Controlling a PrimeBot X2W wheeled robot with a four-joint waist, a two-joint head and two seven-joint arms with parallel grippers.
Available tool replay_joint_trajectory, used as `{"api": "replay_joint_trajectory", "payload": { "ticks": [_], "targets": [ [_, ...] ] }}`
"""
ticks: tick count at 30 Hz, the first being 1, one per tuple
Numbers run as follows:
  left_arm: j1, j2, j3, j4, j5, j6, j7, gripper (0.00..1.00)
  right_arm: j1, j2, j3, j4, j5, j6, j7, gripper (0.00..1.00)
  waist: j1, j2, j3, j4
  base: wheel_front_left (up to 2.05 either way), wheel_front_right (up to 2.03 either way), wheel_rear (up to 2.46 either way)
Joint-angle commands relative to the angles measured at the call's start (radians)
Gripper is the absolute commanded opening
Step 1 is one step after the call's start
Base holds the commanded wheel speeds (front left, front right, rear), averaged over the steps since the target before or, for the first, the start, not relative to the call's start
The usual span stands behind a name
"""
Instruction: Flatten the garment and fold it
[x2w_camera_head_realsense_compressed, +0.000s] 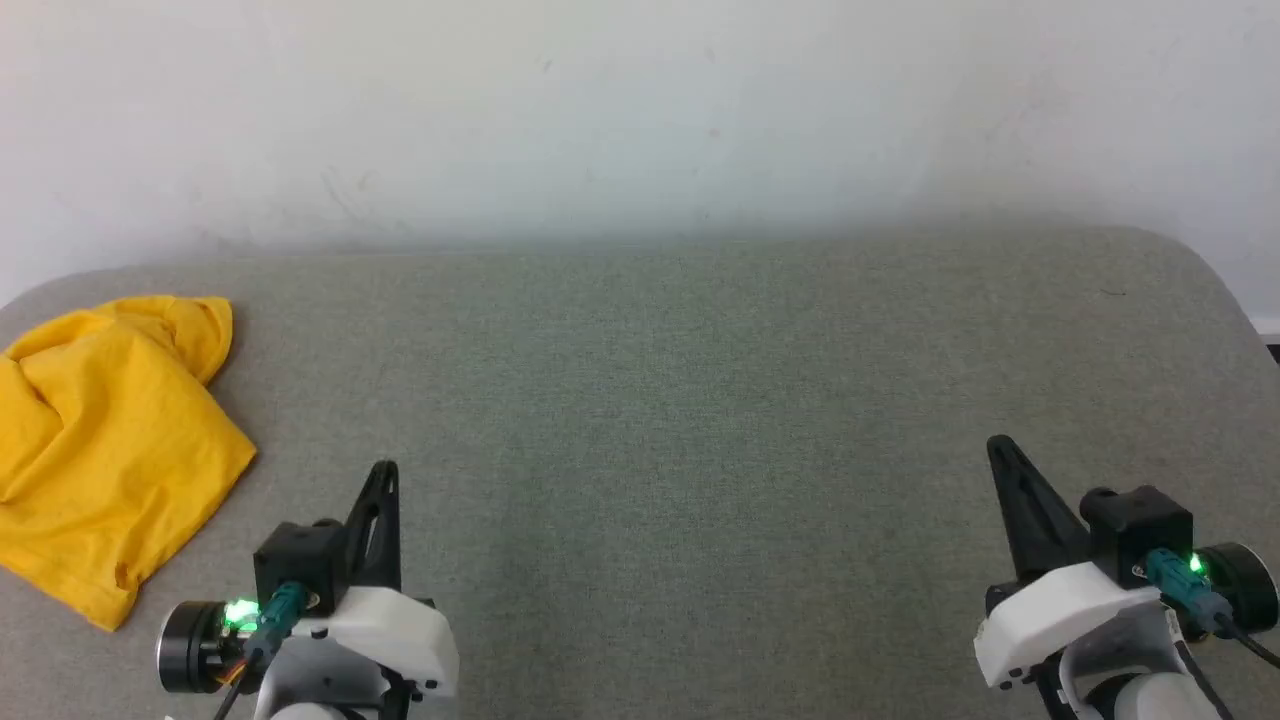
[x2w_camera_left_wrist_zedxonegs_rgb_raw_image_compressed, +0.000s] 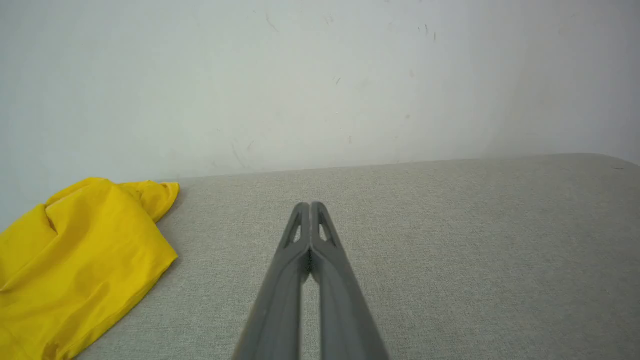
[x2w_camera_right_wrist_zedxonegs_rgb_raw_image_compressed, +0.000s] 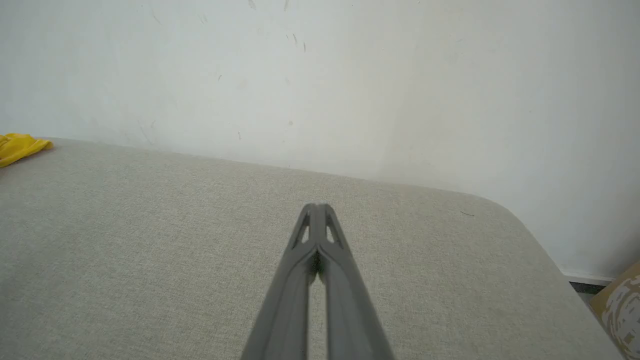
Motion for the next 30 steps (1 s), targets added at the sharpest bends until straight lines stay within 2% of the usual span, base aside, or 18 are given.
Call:
{"api": "replay_joint_trajectory", "payload": {
  "ticks": [1, 10, 11, 30],
  "targets": [
    [-0.012, -0.005, 0.0, 0.002, 0.006, 0.007, 0.0, 0.0, -0.008, 0.003, 0.0, -0.004, -0.005, -0.001, 0.0, 0.0, 0.0, 0.0, 0.0, 0.0, 0.0, 0.0, 0.0],
    [-0.012, -0.005, 0.0, 0.002, 0.006, 0.007, 0.0, 0.0, -0.008, 0.003, 0.0, -0.004, -0.005, -0.001, 0.0, 0.0, 0.0, 0.0, 0.0, 0.0, 0.0, 0.0, 0.0],
    [0.0, 0.0, 0.0, 0.0, 0.0, 0.0, 0.0, 1.0, 0.0, 0.0, 0.0, 0.0, 0.0, 0.0, 0.0, 1.0, 0.0, 0.0, 0.0, 0.0, 0.0, 0.0, 0.0],
    [0.018, 0.001, 0.006, -0.012, -0.012, -0.011, -0.032, 1.0, 0.01, 0.0, -0.046, 0.011, 0.028, 0.0, -0.032, 1.0, 0.0, 0.0, -0.003, 0.003, 0.0, 0.0, 0.0]
  ]
}}
